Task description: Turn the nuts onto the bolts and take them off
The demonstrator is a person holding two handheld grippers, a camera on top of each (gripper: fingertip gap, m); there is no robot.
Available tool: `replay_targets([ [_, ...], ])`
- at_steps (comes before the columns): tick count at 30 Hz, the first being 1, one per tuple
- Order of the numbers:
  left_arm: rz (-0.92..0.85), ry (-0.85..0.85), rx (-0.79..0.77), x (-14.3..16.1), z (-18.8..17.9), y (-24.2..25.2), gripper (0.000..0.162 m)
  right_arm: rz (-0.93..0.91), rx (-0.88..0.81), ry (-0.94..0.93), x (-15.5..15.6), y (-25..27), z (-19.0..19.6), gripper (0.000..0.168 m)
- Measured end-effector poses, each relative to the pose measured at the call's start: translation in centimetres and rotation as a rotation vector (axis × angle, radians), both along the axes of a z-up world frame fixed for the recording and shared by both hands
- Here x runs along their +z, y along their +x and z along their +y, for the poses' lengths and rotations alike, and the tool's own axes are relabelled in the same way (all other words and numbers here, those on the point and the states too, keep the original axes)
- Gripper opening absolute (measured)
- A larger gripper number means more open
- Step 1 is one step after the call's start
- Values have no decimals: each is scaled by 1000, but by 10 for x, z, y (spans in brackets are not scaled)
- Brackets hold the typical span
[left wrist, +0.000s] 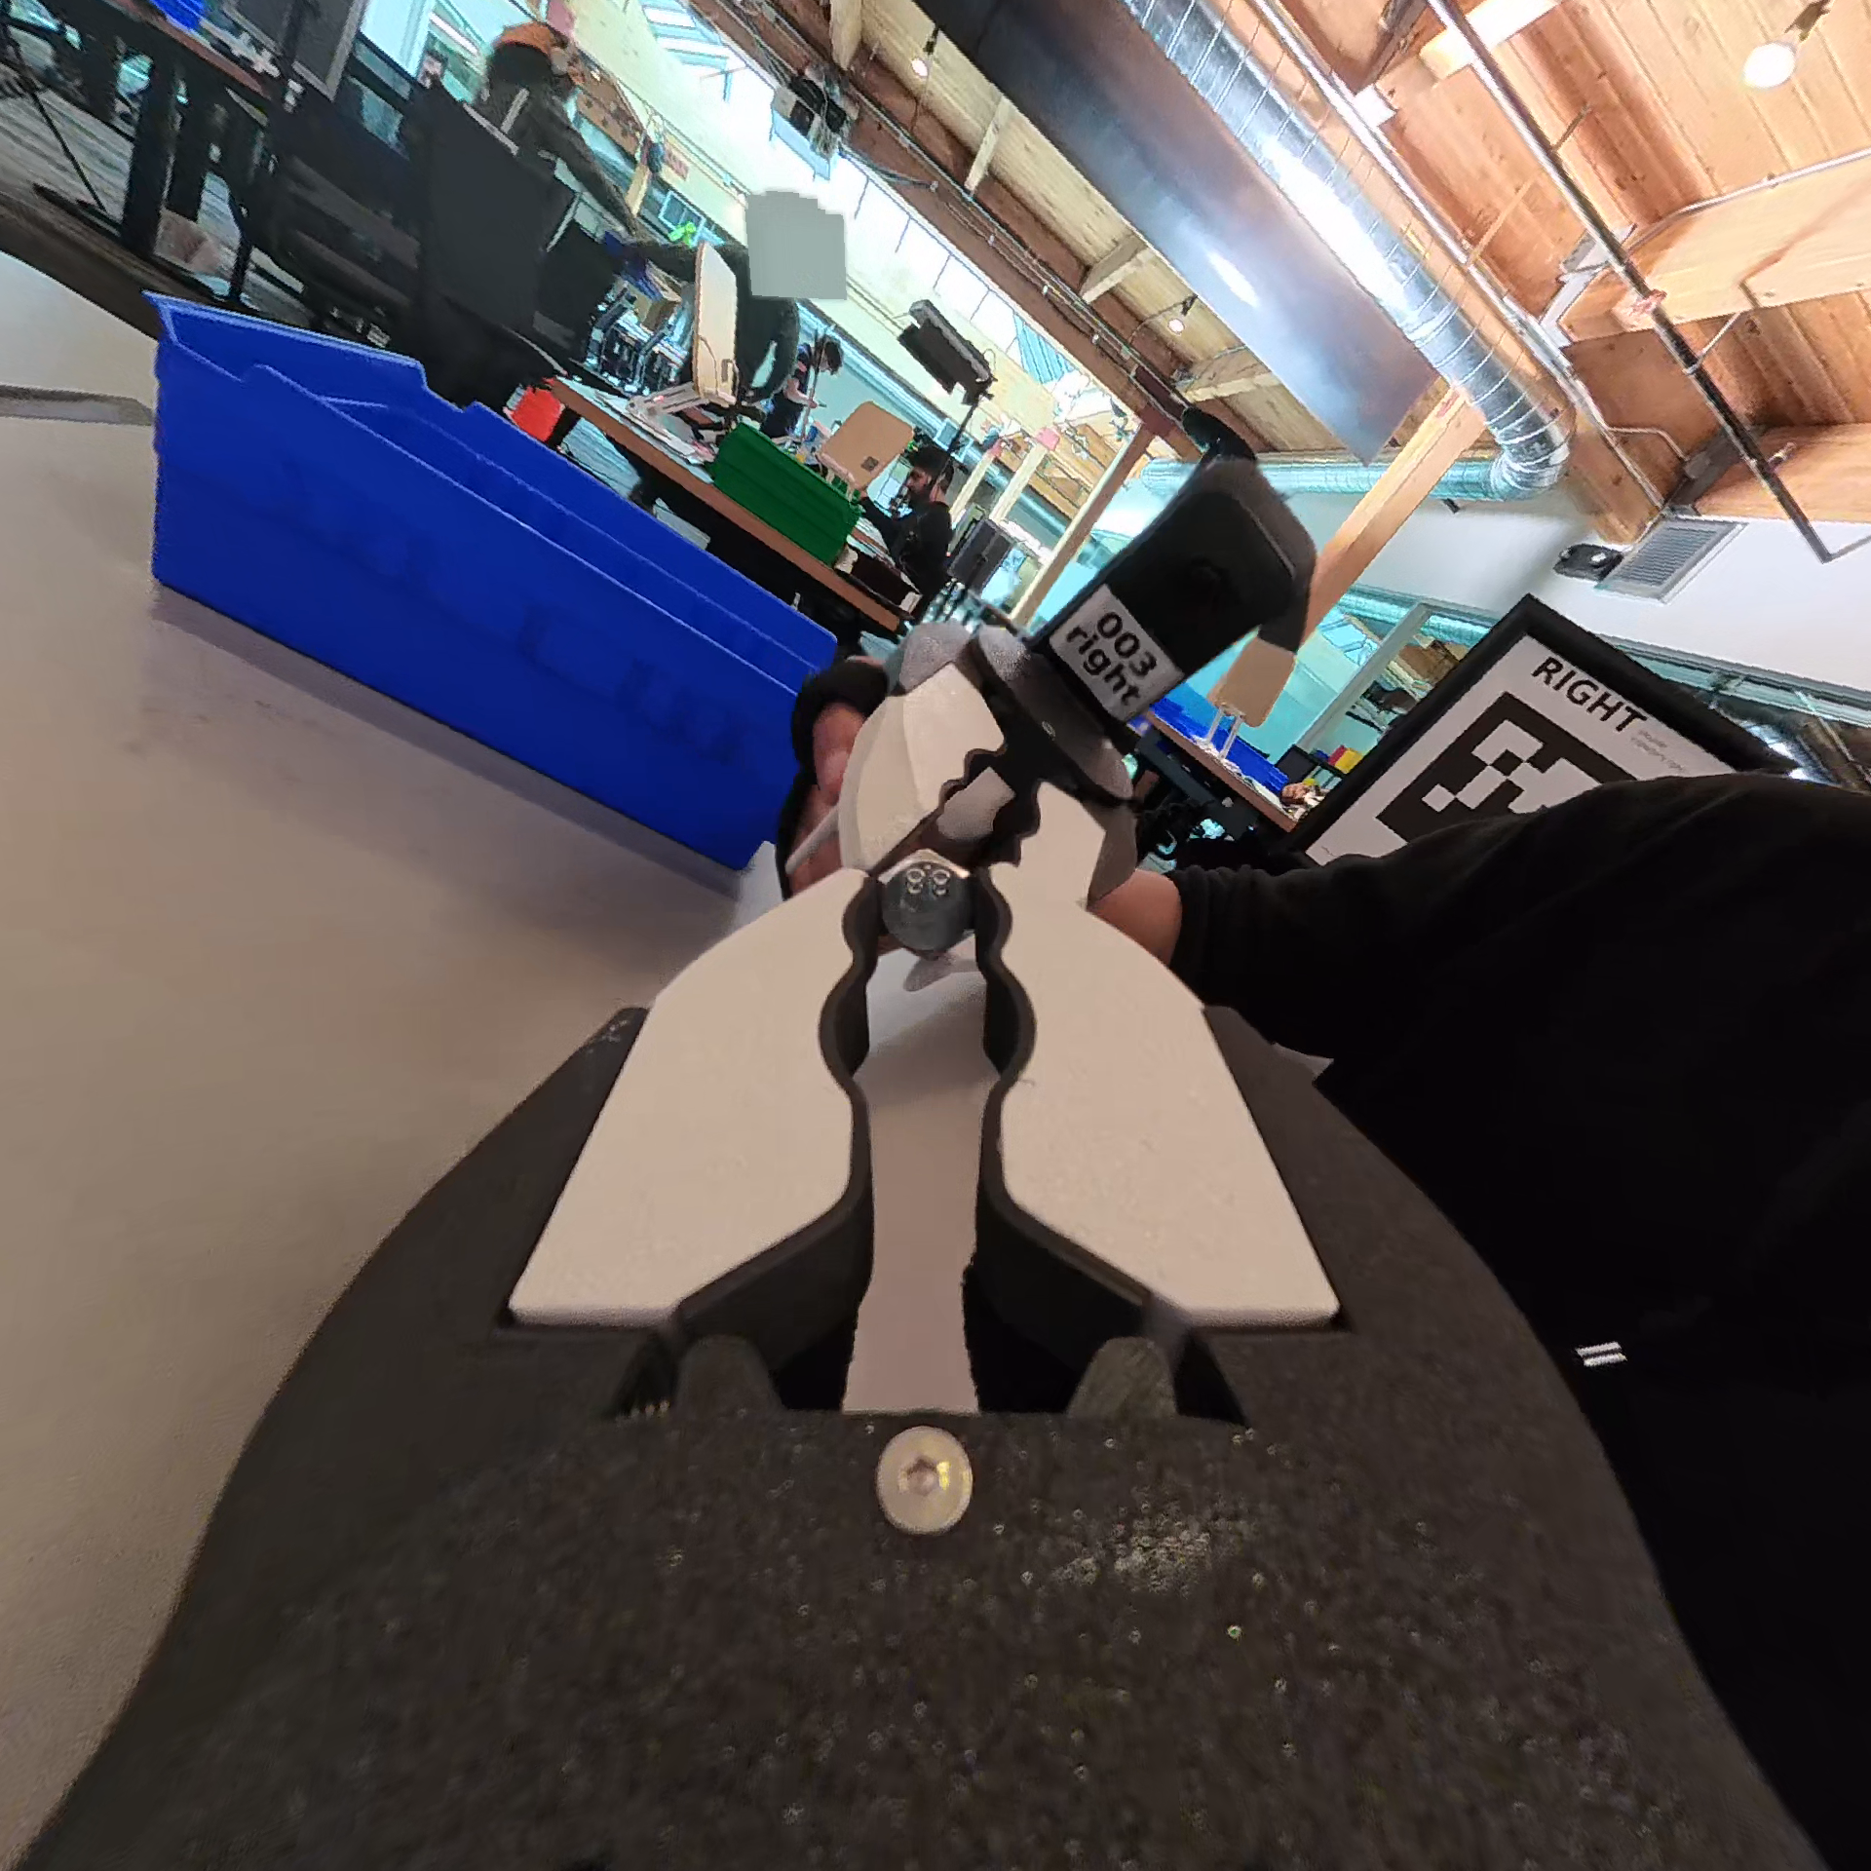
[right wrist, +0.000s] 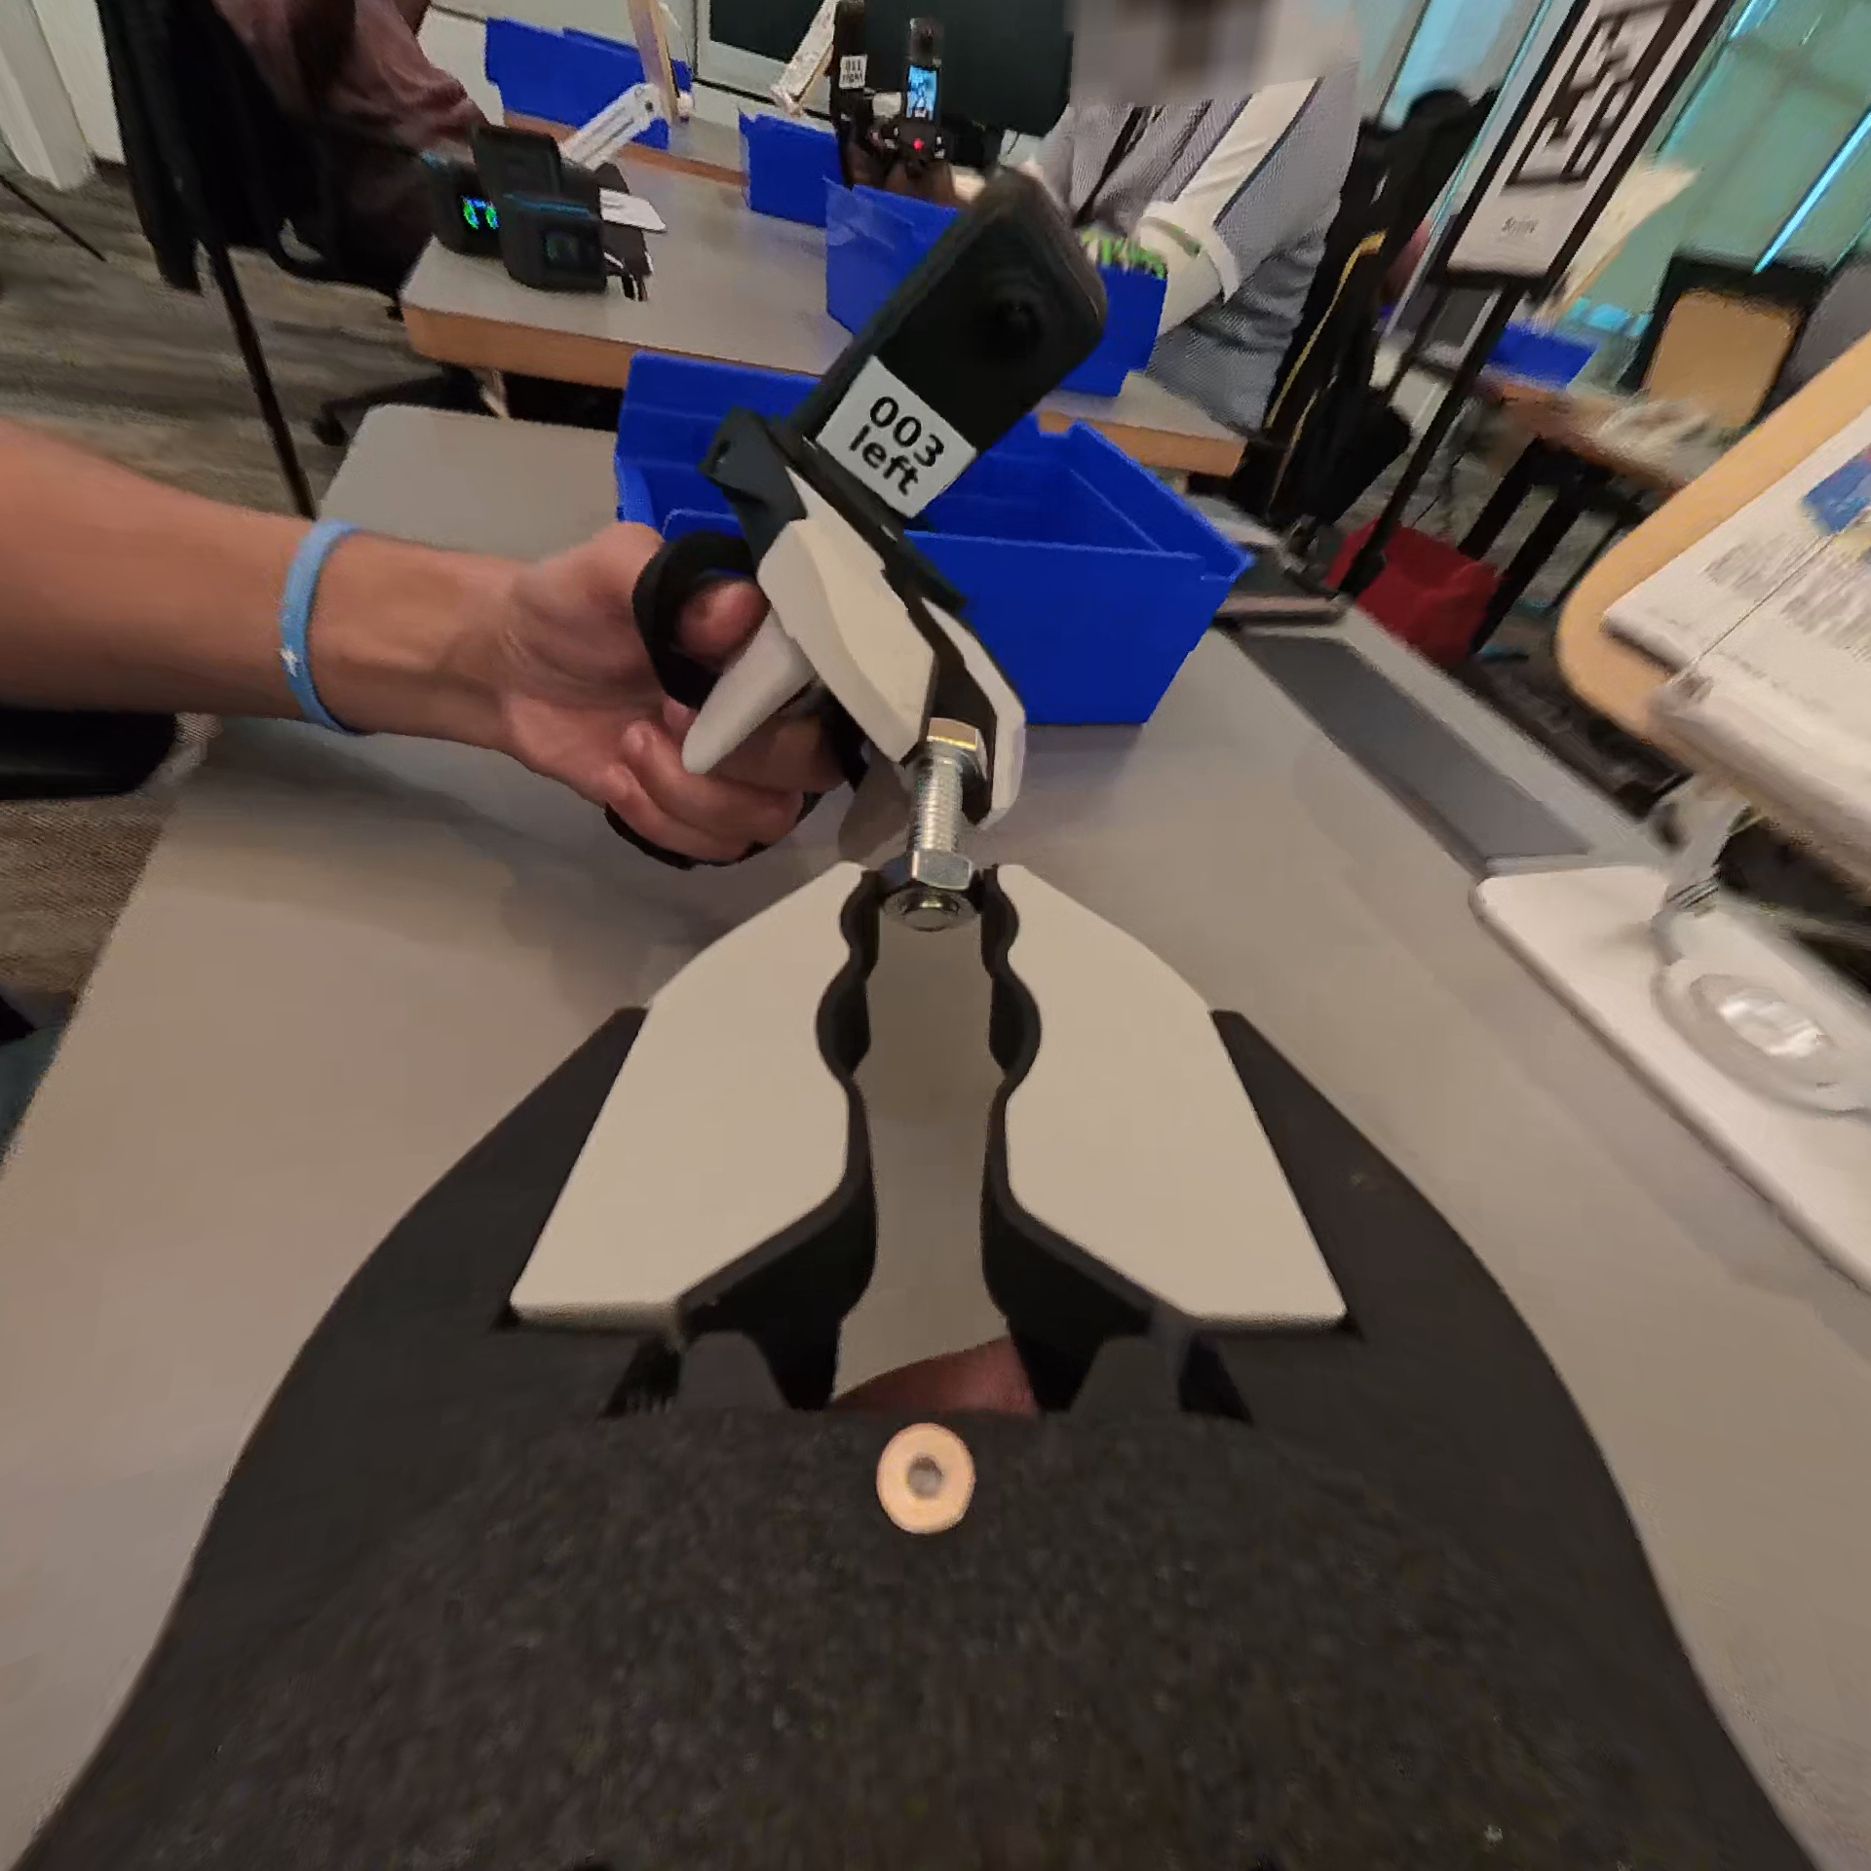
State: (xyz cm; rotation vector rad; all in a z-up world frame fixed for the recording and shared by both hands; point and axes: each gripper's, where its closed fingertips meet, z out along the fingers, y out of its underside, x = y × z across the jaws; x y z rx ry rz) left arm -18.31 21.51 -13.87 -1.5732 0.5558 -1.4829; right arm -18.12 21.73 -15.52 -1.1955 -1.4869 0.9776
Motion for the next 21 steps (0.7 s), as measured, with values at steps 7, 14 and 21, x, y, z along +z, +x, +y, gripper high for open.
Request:
replay_targets([
  [7, -6, 46, 56, 12, 2, -7, 17, 109, 313, -1390, 22, -6, -2, 18],
  [14, -51, 30, 49, 14, 3, -15, 17, 53, 141, -728, 1, -15, -10, 45],
  [21, -29, 19, 30, 8, 2, -8, 17, 19, -150, 238, 4, -6, 6, 35],
])
